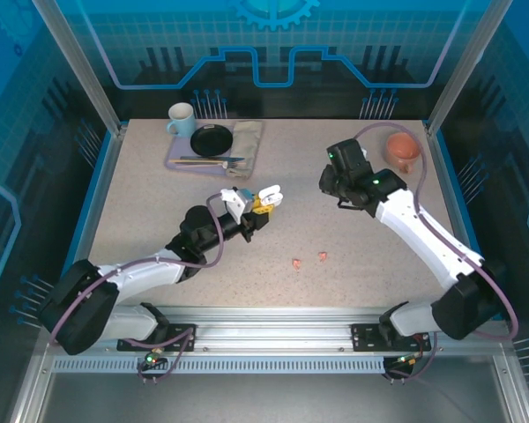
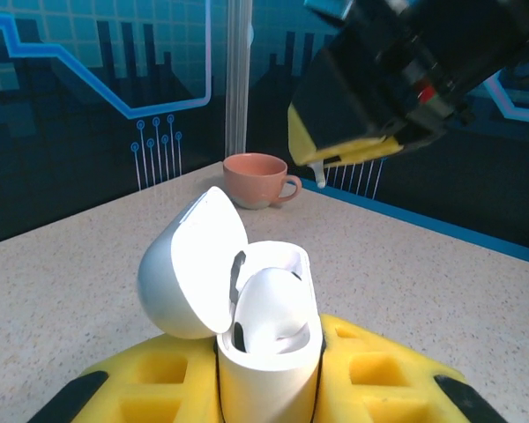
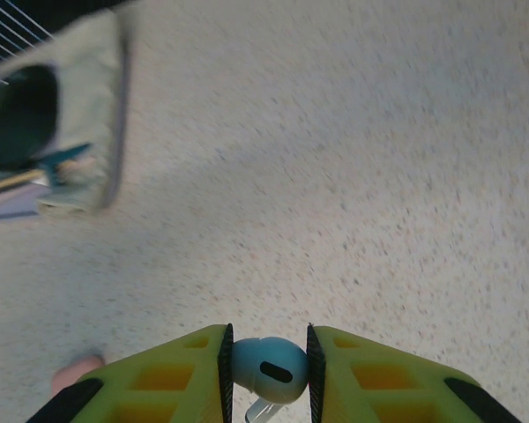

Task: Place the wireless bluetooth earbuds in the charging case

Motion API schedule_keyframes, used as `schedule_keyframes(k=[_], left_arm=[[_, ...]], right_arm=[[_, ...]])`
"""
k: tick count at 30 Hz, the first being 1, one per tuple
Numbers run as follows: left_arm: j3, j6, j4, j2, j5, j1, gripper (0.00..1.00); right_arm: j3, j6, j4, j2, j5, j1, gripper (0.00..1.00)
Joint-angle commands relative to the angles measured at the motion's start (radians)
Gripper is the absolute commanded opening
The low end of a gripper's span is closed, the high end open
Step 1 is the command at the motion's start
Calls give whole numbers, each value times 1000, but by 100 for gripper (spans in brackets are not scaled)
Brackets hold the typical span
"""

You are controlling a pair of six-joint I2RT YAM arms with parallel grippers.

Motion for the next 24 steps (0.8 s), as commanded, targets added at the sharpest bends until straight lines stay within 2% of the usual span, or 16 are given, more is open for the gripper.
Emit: schedule_keyframes(k=[1,11,18,24], left_arm=[[67,-26,71,39,44,0,0],[166,-67,108,134,77,-2,0],[232,-86,99,165,76,-16,0],[246,-103,103,166,68,-19,0]], right_arm=[[29,-132,104,-57,-30,4,29],[-16,-366,371,-182,-115,99,28],[-35,-428,433,-196,-131,159,28],[-53,-452,439,-184,-152,169,28]])
